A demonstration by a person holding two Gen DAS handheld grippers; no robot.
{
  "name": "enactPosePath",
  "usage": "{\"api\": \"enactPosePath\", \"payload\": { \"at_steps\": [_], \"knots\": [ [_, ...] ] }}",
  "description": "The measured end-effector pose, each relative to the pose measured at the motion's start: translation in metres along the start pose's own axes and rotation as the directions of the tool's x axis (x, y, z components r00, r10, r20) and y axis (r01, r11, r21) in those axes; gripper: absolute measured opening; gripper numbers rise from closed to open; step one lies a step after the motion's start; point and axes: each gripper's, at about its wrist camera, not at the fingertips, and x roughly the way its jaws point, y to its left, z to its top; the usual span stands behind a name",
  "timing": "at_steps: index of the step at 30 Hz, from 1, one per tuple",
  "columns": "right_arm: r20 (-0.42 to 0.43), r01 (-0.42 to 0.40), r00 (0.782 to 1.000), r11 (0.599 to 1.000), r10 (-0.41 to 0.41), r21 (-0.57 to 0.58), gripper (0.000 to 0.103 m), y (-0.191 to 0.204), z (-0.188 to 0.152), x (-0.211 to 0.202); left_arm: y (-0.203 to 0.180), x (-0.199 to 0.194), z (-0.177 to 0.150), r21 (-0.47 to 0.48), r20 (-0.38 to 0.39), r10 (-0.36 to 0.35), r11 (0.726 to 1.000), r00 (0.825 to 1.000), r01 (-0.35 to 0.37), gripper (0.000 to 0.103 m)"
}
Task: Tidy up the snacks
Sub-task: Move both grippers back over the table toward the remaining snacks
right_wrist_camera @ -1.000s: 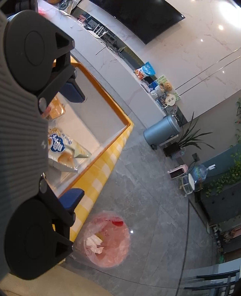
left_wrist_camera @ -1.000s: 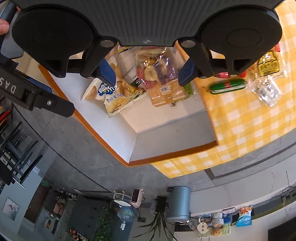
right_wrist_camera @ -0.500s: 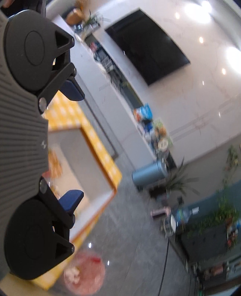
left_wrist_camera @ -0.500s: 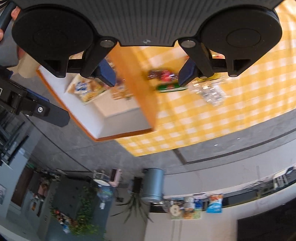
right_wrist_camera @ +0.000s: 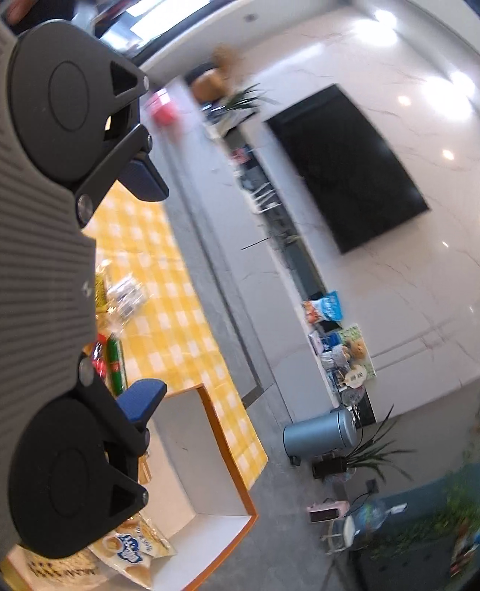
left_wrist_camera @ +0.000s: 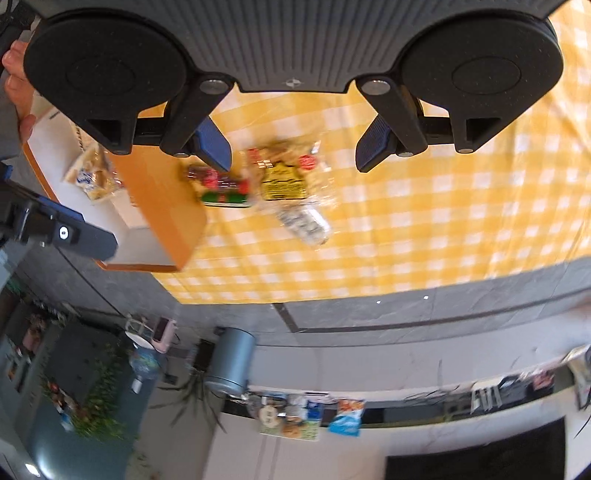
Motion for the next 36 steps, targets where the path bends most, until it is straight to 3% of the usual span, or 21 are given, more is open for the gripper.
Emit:
{"api": "enactPosePath", "payload": {
  "at_steps": [5,10,12,15,20,22,29,36],
  "knots": [
    [-0.008,-0.024,1.0,0.999,0.023,-0.043,0.1,0.019,-0.014,0.025,0.049,0.017,-0.013,-0.127,-0.022,-0.009,0.992,1.0,0.006,0.09],
    [-0.082,0.007,0.997,0.995,-0.015,-0.097,0.1,0.044,-0.037,0.071,0.081,0.038,-0.025,-0.188,-0.065,0.12,0.974,0.991,-0.13,0.09],
    [-0.126,0.002,0.992,0.996,-0.014,-0.094,0.1,0.049,-0.05,0.092,0.09,0.046,-0.028,-0.212,-0.081,0.133,0.966,0.988,-0.148,0.09],
    [-0.202,0.046,0.977,0.994,-0.064,-0.095,0.1,0.056,-0.07,0.123,0.104,0.057,-0.033,-0.257,-0.119,0.117,0.956,0.986,-0.144,0.089],
    [-0.318,0.141,0.933,0.984,-0.168,-0.108,0.1,0.059,-0.094,0.177,0.115,0.068,-0.045,-0.272,-0.162,0.091,0.953,0.983,-0.133,0.089],
    [-0.318,0.198,0.921,0.974,-0.223,-0.11,0.1,0.059,-0.097,0.19,0.113,0.07,-0.048,-0.259,-0.159,0.085,0.958,0.984,-0.124,0.088],
    [-0.302,0.265,0.897,0.939,-0.323,-0.218,0.1,0.061,-0.108,0.221,0.1,0.065,-0.049,-0.23,-0.106,0.08,0.968,0.991,-0.103,0.089],
    [-0.261,0.261,0.907,0.928,-0.33,-0.265,0.1,0.057,-0.113,0.225,0.089,0.072,-0.052,-0.203,-0.12,0.081,0.974,0.99,-0.104,0.088]
  ]
}}
